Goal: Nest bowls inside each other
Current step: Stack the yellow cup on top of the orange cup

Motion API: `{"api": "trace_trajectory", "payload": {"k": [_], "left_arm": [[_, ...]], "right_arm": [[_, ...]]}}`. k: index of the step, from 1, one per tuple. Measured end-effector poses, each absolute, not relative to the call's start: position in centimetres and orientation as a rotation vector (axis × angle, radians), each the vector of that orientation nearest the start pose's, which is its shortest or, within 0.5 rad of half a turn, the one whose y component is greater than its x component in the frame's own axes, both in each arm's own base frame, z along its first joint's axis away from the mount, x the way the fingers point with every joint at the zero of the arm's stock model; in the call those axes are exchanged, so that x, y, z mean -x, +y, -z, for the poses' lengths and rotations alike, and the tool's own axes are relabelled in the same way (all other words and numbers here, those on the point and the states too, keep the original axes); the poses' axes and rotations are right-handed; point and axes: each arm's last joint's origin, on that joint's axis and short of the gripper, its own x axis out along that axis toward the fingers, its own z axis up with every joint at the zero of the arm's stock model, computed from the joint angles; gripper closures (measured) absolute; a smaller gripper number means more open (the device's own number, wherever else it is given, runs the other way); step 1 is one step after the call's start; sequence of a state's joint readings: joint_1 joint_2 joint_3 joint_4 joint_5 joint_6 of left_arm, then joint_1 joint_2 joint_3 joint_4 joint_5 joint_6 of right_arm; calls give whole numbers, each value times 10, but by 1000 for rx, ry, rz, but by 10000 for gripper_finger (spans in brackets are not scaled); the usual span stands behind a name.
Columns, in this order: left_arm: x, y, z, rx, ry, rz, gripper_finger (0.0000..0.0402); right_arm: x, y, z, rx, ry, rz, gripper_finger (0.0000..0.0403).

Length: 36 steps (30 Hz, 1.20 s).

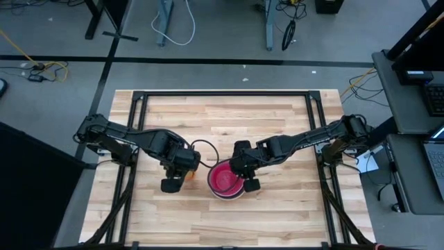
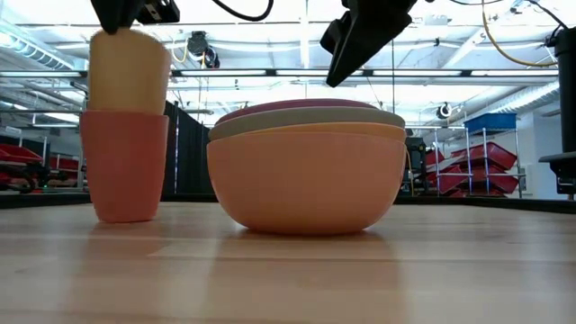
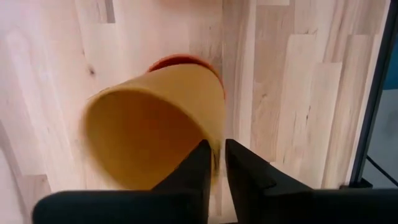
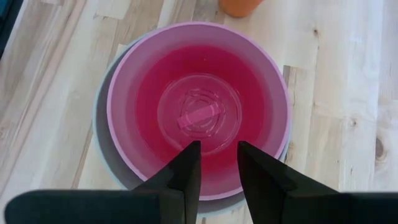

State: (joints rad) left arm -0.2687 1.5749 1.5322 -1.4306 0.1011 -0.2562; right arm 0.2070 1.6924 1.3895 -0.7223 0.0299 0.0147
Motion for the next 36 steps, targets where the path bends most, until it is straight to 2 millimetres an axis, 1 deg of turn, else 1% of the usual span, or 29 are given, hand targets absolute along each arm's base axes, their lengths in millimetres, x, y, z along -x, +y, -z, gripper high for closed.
{"api": "trace_trajectory", "payload": {"k": [7, 14, 20, 26, 29, 36], "left_arm": [[-267, -76, -321, 56, 1492, 81, 340], [-267, -75, -321, 57, 1500, 76, 337], [-256, -73, -320, 123, 1615, -40, 338], [-253, -78, -320, 96, 1616, -71, 339], [-252, -77, -311, 76, 1631, -110, 339], [-241, -74, -272, 45, 1771, -183, 339]], "right_arm": [[-347, 72, -267, 112, 1020, -156, 314], [-347, 72, -267, 112, 1021, -155, 314], [-346, 72, -266, 107, 1033, -152, 314], [-345, 72, -266, 108, 1042, -151, 314], [-344, 74, -266, 113, 1047, -159, 314], [-341, 81, -265, 127, 1059, -182, 314]]}}
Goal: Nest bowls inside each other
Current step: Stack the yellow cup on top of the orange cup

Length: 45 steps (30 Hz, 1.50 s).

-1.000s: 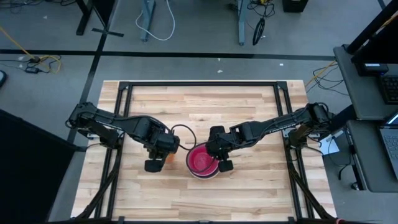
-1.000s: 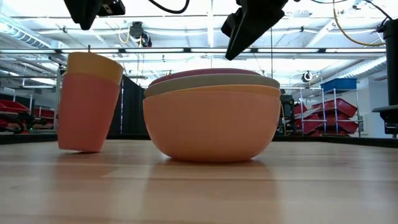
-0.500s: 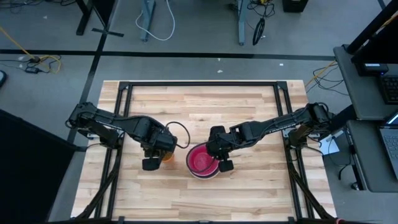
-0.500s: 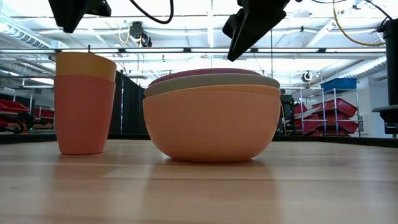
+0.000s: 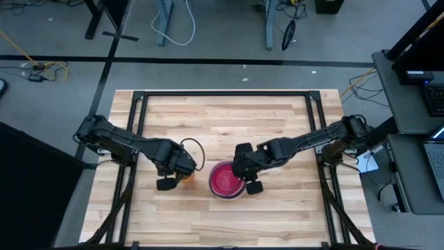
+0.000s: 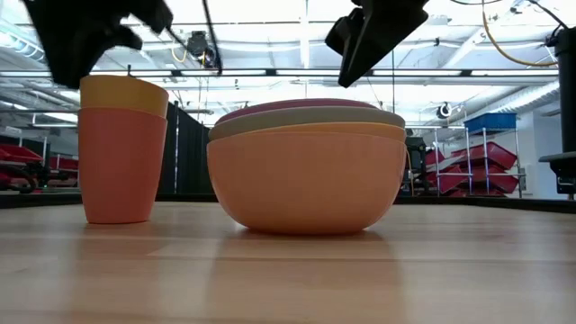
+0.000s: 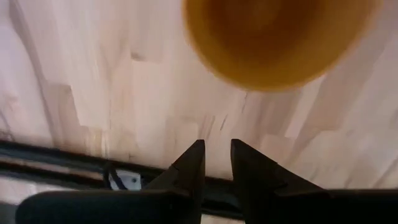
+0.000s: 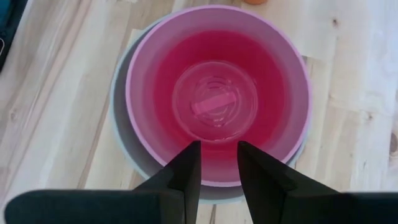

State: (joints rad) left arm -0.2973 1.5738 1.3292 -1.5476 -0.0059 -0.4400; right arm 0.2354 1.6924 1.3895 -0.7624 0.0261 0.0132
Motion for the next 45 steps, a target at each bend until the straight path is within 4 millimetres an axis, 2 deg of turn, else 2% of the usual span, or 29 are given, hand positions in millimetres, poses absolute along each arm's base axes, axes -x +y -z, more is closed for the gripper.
{"api": "trace_trajectory", "payload": {"k": [7, 22, 45], "left_arm": [[-241, -73, -244, 49, 1751, -178, 339], [-248, -75, -226, 54, 1657, -120, 339], [-263, -79, -225, 37, 1511, -12, 339]], "right_arm": [[-340, 84, -265, 135, 1061, -192, 314], [-340, 84, -265, 137, 1059, -193, 314], [-340, 84, -265, 128, 1068, -187, 314]]}}
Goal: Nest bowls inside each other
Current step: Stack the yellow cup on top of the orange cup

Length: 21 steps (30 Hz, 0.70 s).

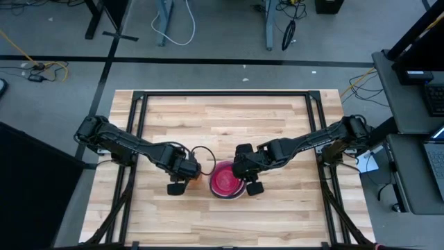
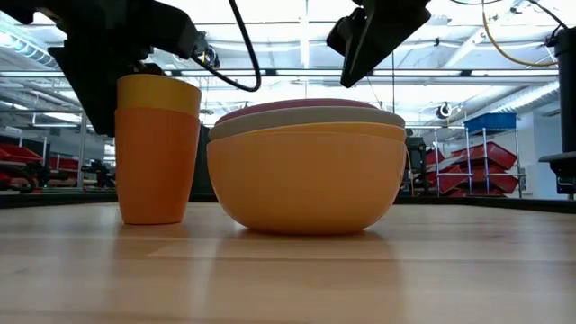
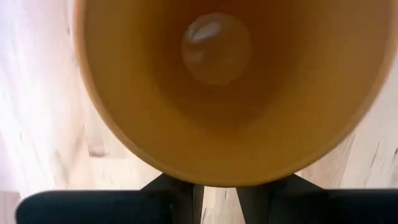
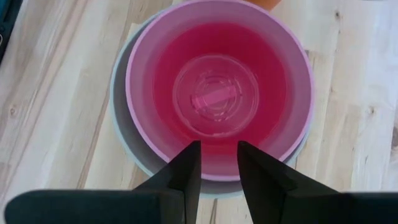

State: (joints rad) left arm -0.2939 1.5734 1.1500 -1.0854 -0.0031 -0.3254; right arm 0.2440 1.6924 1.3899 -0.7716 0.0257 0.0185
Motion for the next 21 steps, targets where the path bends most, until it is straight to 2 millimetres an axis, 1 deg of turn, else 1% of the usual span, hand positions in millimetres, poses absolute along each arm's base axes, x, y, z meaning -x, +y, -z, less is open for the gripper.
{"api": "trace_trajectory", "payload": {"k": [6, 15, 18, 21], "left_arm": [[-264, -80, -225, 25, 1498, 5, 339], [-268, -81, -226, 6, 1453, 42, 339], [-268, -81, -226, -8, 1461, 51, 339], [-262, -79, -225, -18, 1520, 40, 339]], "right_arm": [[-336, 83, -263, 114, 1113, -172, 314], [-335, 83, -263, 98, 1120, -161, 314], [-332, 82, -268, 106, 1111, -167, 314], [-324, 80, -278, 109, 1100, -170, 314]]}}
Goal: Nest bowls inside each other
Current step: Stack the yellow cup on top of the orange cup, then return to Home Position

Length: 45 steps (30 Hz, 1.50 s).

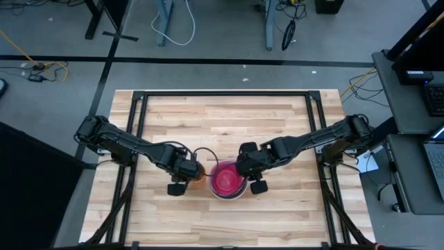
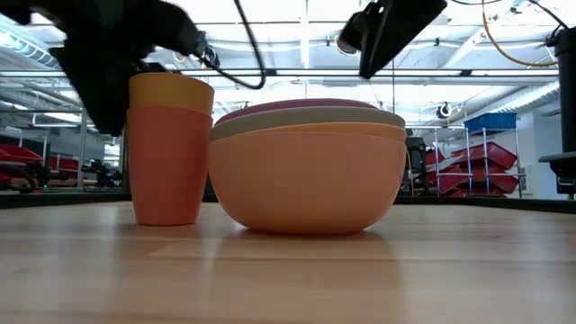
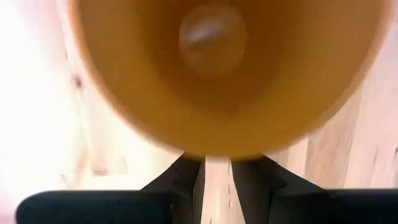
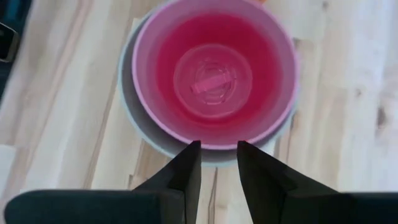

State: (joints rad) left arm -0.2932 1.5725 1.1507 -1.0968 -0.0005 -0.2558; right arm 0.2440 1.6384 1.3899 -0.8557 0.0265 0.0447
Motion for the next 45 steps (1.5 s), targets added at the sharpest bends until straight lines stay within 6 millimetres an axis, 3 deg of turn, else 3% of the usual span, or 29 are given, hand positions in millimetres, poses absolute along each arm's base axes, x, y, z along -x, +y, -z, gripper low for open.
{"api": "trace_trajectory", "payload": {"k": [4, 7, 13, 18, 22, 27, 31, 40, 45], "left_arm": [[-241, -73, -236, -26, 1636, -14, 339], [-224, -66, -255, -36, 1595, -105, 339], [-186, -50, -306, -55, 1266, -163, 372], [-161, -37, -345, -81, 894, -107, 399], [-151, -33, -369, -141, 650, -43, 401], [-154, -34, -388, -259, 444, 15, 401], [-164, -39, -397, -325, 329, 124, 401], [-178, -44, -391, -343, 346, 157, 401], [-189, -40, -367, -352, 289, 118, 401]], "right_arm": [[-306, 75, -303, 97, 1044, -166, 320], [-287, 70, -325, 90, 994, -148, 337], [-243, 62, -363, 128, 888, -119, 395], [-211, 60, -390, 149, 745, -166, 402], [-191, 59, -405, 152, 646, -199, 403], [-177, 64, -419, 182, 473, -260, 403], [-173, 72, -402, 210, 386, -316, 403], [-155, 70, -325, 129, 325, -342, 403], [-141, 65, -293, 65, 224, -377, 403]]}}
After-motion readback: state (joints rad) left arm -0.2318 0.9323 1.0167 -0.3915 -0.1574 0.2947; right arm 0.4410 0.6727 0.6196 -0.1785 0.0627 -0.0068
